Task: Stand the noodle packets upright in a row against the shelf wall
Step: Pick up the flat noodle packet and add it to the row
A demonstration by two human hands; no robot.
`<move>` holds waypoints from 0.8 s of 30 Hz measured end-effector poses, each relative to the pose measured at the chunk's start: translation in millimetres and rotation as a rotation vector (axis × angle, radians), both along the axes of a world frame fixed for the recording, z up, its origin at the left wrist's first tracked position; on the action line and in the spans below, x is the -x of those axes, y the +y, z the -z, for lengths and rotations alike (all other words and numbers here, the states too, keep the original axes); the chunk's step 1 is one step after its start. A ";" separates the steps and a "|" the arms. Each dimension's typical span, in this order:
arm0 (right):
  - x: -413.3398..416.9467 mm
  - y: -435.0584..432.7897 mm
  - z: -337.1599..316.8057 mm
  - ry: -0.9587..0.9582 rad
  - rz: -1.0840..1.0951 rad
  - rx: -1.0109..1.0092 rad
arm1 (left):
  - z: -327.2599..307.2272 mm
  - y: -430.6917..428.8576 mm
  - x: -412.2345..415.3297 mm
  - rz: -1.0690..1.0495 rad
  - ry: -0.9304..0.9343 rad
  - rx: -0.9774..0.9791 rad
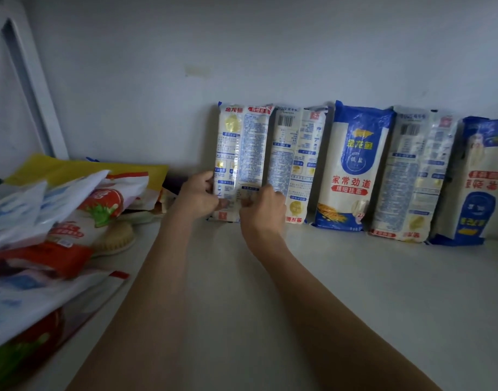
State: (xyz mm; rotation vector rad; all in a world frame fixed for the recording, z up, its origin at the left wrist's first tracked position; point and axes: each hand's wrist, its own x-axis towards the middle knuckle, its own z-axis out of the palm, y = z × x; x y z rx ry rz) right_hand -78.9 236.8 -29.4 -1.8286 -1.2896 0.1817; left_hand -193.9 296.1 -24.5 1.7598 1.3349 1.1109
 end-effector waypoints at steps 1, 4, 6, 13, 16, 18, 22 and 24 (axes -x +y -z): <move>0.3 0.0 -0.6 0.013 0.002 0.002 | 0.3 -0.3 -2.4 -0.049 0.010 -0.010; 0.4 -0.2 -2.2 0.048 0.011 -0.001 | 3.1 1.3 -10.5 -0.158 -0.011 -0.054; 0.0 -0.1 -2.2 0.059 0.009 -0.003 | 6.3 2.2 -15.1 -0.191 -0.019 -0.080; 2.7 -2.6 -2.4 0.082 -0.041 0.010 | 14.6 4.2 -28.8 -0.294 -0.058 -0.186; 1.9 -3.3 -3.1 0.108 -0.051 -0.013 | 18.8 5.3 -30.0 -0.306 -0.056 -0.208; 2.1 -5.1 -3.9 0.140 -0.063 -0.035 | 22.2 6.6 -29.8 -0.305 -0.057 -0.205; -5.1 -15.5 -11.1 0.157 -0.096 -0.016 | 19.2 3.2 -30.5 -0.298 -0.023 -0.183; -21.4 -26.6 -18.7 0.118 -0.106 0.005 | 13.4 1.1 -30.5 -0.294 0.003 -0.151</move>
